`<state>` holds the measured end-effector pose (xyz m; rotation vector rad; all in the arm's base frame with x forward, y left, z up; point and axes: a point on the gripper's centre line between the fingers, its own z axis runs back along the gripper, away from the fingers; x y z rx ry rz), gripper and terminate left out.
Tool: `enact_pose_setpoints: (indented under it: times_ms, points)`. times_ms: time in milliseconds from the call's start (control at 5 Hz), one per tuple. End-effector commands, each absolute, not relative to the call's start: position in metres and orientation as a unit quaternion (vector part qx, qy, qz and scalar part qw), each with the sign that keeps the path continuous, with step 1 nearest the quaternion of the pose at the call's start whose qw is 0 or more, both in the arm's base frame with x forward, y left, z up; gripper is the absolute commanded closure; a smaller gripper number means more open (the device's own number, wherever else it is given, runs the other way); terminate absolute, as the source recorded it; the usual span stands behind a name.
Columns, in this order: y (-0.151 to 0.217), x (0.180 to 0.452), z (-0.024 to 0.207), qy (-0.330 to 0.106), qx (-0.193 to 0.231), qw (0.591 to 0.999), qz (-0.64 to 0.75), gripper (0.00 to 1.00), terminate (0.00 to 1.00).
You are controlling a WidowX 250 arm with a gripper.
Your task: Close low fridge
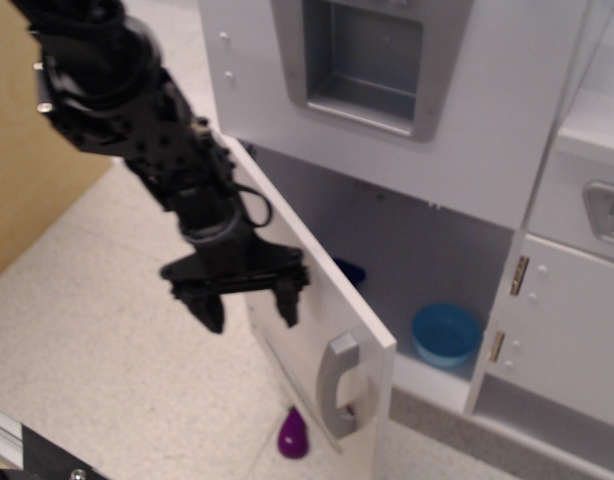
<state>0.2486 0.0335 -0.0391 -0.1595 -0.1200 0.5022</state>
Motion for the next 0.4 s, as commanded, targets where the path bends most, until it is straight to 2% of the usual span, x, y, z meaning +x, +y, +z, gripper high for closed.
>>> enact_pose_setpoints:
  times_ms: [0, 200]
  points:
    - [0.008, 0.284, -0.045, -0.076, -0.079, 0.949, 0.297, 0.00, 0.00]
    - [-0.005, 0.305, -0.050, -0.086, -0.087, 0.939, 0.321, 0.00, 0.00]
